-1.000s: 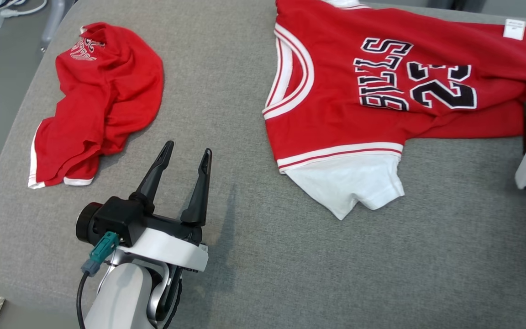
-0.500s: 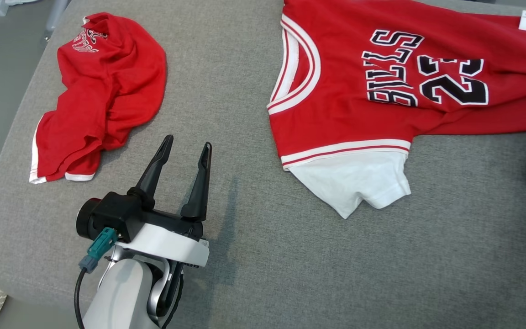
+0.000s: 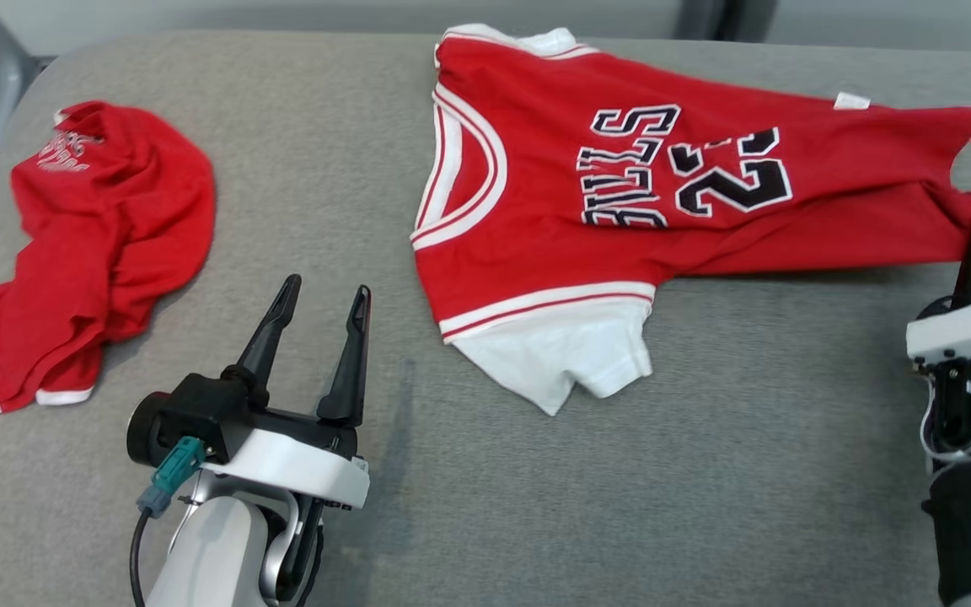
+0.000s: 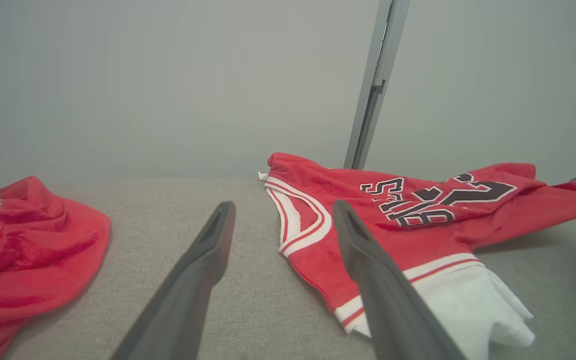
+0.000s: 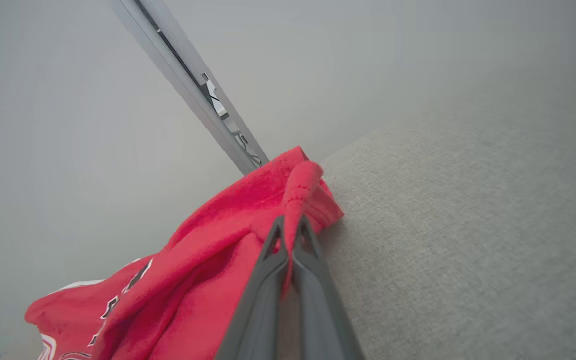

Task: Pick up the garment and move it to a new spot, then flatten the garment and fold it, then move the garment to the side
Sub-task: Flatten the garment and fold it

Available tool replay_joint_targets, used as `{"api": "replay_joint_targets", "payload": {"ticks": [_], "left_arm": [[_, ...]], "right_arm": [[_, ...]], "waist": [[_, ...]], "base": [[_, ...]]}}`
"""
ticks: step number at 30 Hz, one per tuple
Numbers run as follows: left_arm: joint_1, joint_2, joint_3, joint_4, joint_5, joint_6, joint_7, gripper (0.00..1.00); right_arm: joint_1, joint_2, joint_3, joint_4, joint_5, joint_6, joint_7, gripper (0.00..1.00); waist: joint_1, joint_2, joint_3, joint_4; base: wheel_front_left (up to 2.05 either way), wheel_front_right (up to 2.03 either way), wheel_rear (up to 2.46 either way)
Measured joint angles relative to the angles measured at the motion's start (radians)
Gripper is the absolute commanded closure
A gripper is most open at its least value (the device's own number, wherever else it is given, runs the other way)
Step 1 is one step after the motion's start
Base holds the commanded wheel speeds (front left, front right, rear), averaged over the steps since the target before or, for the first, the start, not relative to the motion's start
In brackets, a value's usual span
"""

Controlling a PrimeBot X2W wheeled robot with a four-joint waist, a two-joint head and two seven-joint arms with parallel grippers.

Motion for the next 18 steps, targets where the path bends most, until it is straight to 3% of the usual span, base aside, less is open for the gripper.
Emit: {"api": "replay_joint_targets", "payload": {"ticks": [5, 6, 8, 12, 18], "left_arm": [[0.009, 0.0, 0.015, 0.005, 0.007, -0.002, 0.0, 0.0], [0.011, 0.0, 0.016, 0.006, 0.009, -0.005, 0.0, 0.0], [0.015, 0.0, 0.017, 0.007, 0.011, -0.006, 0.0, 0.0], [0.021, 0.0, 0.017, 0.008, 0.011, -0.006, 0.0, 0.0], [0.029, 0.0, 0.024, 0.014, 0.012, -0.008, 0.0, 0.0]], "right_arm": [[0.13, 0.018, 0.046, -0.14, 0.184, 0.0, 0.021, 1.0], [0.154, 0.019, 0.045, -0.155, 0.208, 0.0, 0.027, 0.86], [0.202, 0.02, 0.032, -0.17, 0.242, 0.0, 0.037, 0.0], [0.257, 0.02, -0.011, -0.152, 0.236, 0.0, 0.04, 0.0], [0.287, 0.01, 0.011, -0.19, 0.083, 0.0, 0.025, 0.0]], "waist": [[0.0, 0.0, -0.03, -0.066], [0.0, 0.0, -0.036, -0.078], [0.0, 0.0, -0.049, -0.098], [0.0, 0.0, -0.068, -0.12], [0.0, 0.0, -0.094, -0.149]], "base": [[0.0, 0.0, 0.0], [0.0, 0.0, 0.0], [0.0, 0.0, 0.0], [0.0, 0.0, 0.0], [0.0, 0.0, 0.0]]}}
